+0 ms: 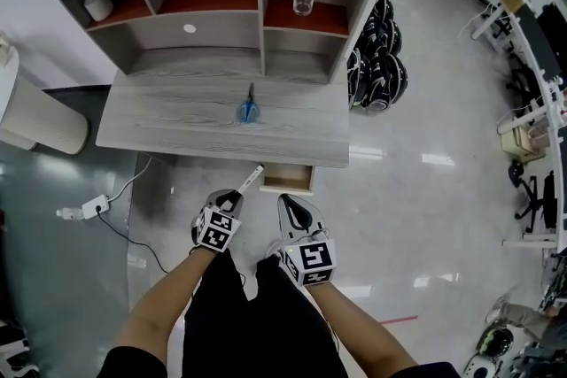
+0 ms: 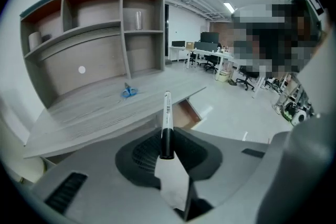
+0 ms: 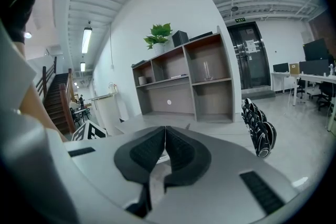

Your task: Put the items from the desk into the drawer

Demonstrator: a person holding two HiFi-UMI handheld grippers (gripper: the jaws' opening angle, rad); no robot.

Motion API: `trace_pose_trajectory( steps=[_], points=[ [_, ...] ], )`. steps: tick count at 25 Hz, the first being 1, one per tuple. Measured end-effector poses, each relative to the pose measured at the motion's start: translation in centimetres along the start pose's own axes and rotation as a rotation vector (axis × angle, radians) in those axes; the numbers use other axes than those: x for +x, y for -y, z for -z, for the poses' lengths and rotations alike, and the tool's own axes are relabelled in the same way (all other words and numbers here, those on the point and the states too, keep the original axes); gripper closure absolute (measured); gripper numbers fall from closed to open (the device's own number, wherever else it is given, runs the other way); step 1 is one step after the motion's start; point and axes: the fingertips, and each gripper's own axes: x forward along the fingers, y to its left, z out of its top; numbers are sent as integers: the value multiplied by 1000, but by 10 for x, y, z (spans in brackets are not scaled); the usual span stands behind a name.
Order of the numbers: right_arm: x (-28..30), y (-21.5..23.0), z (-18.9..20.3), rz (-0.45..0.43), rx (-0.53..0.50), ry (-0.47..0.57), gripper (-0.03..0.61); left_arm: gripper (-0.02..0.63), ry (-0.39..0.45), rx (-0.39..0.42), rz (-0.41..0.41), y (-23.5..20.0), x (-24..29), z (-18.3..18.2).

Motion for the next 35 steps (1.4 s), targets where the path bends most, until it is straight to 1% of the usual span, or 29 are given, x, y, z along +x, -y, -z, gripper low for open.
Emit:
trace_pose_trajectory(
  steps=[2,5,8,13,19,22,24,28,32,35],
  points=[
    [-2,6,4,12,4,-6,558,532,-5,14,20,6,10,-1],
    [-5,16,9,36,16,-12,560,532,-12,11,51,15,23,-3],
    [-7,24,12,57,30,-23,560,532,-31,50,89,27,37,-3],
    [-2,39,21,79,54,-32,560,532,-59,84,133,39,62,0],
    [6,60,33,119,126,-34,558,532,-97,70,171,49,95,6],
    [10,70,37,114,125,-34,558,532,-108,69,197,54,112,5],
    [15,77,40,119,114,-39,558,532,-120,88,210,53,122,4],
    [21,95,48,147,125,-51,559,532,-138,122,218,49,143,5],
    [20,108,63,181,149,-63,558,532,-155,224,249,53,163,7],
    [20,112,75,193,162,-81,559,532,-160,265,274,57,176,6]
  ],
)
